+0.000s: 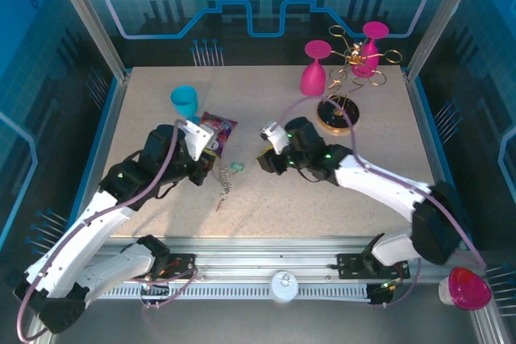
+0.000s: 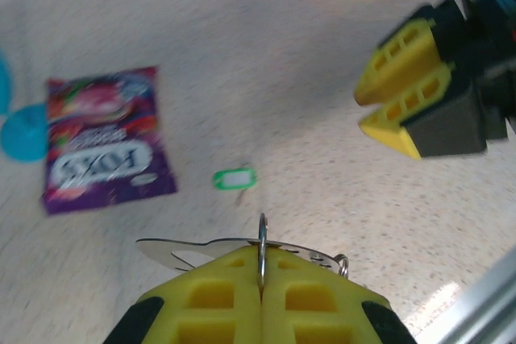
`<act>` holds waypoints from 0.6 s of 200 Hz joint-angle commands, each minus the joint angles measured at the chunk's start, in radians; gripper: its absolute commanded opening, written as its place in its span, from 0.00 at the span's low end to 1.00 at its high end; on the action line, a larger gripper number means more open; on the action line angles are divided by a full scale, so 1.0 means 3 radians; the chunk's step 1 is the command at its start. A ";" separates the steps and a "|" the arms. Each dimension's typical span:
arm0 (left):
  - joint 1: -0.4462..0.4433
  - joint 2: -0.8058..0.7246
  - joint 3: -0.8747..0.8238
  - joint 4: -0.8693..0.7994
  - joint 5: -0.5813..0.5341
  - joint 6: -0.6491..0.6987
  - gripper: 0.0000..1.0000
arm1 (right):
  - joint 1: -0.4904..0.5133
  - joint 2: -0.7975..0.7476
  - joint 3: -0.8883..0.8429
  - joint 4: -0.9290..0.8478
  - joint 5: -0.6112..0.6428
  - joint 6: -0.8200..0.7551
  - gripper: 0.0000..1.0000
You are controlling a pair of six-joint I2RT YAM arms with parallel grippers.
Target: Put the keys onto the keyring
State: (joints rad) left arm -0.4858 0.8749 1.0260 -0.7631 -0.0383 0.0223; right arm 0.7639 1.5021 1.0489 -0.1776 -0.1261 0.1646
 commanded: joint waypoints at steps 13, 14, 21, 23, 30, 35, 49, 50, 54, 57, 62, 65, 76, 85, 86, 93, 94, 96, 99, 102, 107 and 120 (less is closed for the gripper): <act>0.0271 -0.0206 -0.0038 -0.0247 -0.0165 -0.0359 0.00 | 0.0247 0.0615 0.0521 -0.0374 0.0477 0.0515 0.35; 0.0278 -0.0209 -0.0039 -0.0250 -0.0154 -0.0355 0.00 | 0.0254 0.0634 0.0532 -0.0382 0.0484 0.0528 0.35; 0.0322 -0.0219 -0.0063 -0.0257 -0.0098 -0.0354 0.00 | 0.0268 0.0764 0.0633 -0.0430 0.0512 0.0612 0.35; 0.0331 -0.0221 -0.0069 -0.0258 -0.0085 -0.0358 0.00 | 0.0270 0.0806 0.0658 -0.0446 0.0516 0.0629 0.35; 0.0363 -0.0227 -0.0090 -0.0256 -0.0051 -0.0361 0.00 | 0.0271 0.0929 0.0771 -0.0544 0.0575 0.0713 0.35; 0.0381 -0.0227 -0.0104 -0.0246 -0.0019 -0.0361 0.00 | 0.0273 0.1030 0.0857 -0.0635 0.0663 0.0792 0.34; 0.0435 -0.0224 -0.0136 -0.0209 0.0083 -0.0341 0.00 | 0.0272 0.1235 0.1046 -0.0837 0.0846 0.1025 0.34; 0.0437 -0.0225 -0.0139 -0.0206 0.0087 -0.0341 0.00 | 0.0274 0.1246 0.1058 -0.0844 0.0848 0.1041 0.34; 0.0450 -0.0222 -0.0149 -0.0190 0.0112 -0.0330 0.00 | 0.0273 0.1292 0.1089 -0.0856 0.0856 0.1104 0.34; 0.0456 -0.0224 -0.0155 -0.0176 0.0121 -0.0323 0.00 | 0.0273 0.1318 0.1109 -0.0864 0.0860 0.1147 0.34; 0.0465 -0.0226 -0.0166 -0.0156 0.0130 -0.0316 0.00 | 0.0274 0.1363 0.1132 -0.0866 0.0862 0.1210 0.34; 0.0470 -0.0222 -0.0172 -0.0146 0.0130 -0.0312 0.00 | 0.0272 0.1385 0.1137 -0.0861 0.0861 0.1243 0.34; 0.0472 -0.0214 -0.0191 -0.0105 0.0128 -0.0305 0.00 | 0.0262 0.1488 0.1179 -0.0865 0.0896 0.1333 0.33; 0.0474 -0.0212 -0.0203 -0.0083 0.0110 -0.0302 0.00 | 0.0252 0.1552 0.1209 -0.0863 0.0879 0.1368 0.31; 0.0474 -0.0212 -0.0203 -0.0076 0.0106 -0.0301 0.00 | 0.0251 0.1558 0.1211 -0.0859 0.0872 0.1371 0.31; 0.0474 -0.0225 -0.0221 -0.0048 0.0085 -0.0307 0.00 | 0.0231 0.1594 0.1218 -0.0831 0.0828 0.1393 0.30; 0.0474 -0.0226 -0.0223 -0.0043 0.0086 -0.0311 0.00 | 0.0230 0.1600 0.1221 -0.0825 0.0821 0.1396 0.30; 0.0474 -0.0229 -0.0228 -0.0038 0.0076 -0.0314 0.00 | 0.0228 0.1610 0.1225 -0.0814 0.0800 0.1403 0.30; 0.0478 -0.0230 -0.0233 -0.0029 0.0063 -0.0319 0.00 | 0.0221 0.1622 0.1227 -0.0806 0.0771 0.1415 0.30; 0.0474 -0.0235 -0.0237 -0.0017 0.0050 -0.0320 0.00 | 0.0210 0.1637 0.1230 -0.0796 0.0748 0.1428 0.30; 0.0474 -0.0237 -0.0239 -0.0006 0.0031 -0.0321 0.00 | 0.0200 0.1666 0.1244 -0.0786 0.0715 0.1443 0.29; 0.0474 -0.0243 -0.0234 0.0008 0.0005 -0.0333 0.00 | 0.0186 0.1732 0.1284 -0.0789 0.0701 0.1473 0.29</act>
State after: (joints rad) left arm -0.3523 0.8124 0.9596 -0.8070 -0.0299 -0.0547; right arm 0.8360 1.9858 1.3911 -0.3912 0.0967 0.5400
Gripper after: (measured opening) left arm 0.049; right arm 0.294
